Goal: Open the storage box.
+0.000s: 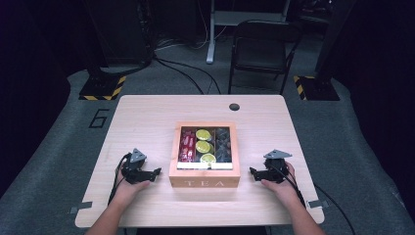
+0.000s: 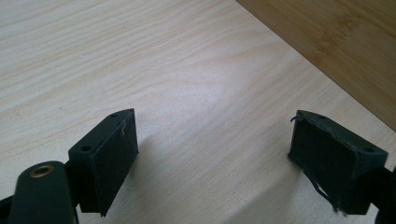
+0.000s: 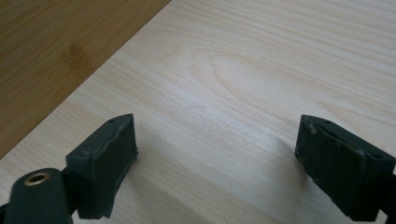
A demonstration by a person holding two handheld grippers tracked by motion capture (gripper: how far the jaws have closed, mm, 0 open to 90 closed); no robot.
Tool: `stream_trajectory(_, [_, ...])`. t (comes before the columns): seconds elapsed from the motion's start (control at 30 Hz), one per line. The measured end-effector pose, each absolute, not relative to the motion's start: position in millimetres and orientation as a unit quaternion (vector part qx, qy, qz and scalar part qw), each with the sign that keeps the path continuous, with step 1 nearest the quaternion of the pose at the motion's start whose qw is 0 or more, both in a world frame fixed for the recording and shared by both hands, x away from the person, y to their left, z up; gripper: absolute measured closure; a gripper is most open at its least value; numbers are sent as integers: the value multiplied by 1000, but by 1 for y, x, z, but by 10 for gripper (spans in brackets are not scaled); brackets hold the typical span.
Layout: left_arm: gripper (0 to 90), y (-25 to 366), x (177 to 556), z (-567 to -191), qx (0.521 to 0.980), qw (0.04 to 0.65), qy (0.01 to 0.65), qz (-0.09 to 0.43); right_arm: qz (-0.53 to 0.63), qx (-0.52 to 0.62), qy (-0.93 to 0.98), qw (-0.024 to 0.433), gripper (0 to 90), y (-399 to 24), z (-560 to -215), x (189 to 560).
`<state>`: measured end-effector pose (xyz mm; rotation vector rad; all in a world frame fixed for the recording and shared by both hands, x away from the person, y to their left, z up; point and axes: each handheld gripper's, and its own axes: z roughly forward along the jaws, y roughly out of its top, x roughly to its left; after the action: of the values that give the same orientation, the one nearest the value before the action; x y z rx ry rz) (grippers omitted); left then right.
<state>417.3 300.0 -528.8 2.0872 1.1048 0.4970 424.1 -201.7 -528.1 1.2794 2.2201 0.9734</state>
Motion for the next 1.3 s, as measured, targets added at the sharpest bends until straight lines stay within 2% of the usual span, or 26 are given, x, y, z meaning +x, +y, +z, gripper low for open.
stream_trajectory(0.3, [171, 300, 417, -529, 800, 364, 439, 189, 346, 463, 792, 198, 182, -203, -526, 424])
stream_trajectory(0.47, [250, 302, 416, -525, 796, 371, 448, 169, 333, 469, 795, 194, 316, -201, -521, 422])
stream_trajectory(0.93, [304, 301, 410, -512, 791, 375, 454, 166, 346, 458, 794, 201, 349, -198, -507, 415])
stream_trajectory(1.07, [330, 299, 406, -507, 785, 394, 451, 159, 348, 450, 797, 202, 360, -198, -503, 413])
stream_trajectory(1.3, [334, 293, 401, -501, 792, 395, 437, 157, 361, 445, 795, 199, 374, -198, -496, 409])
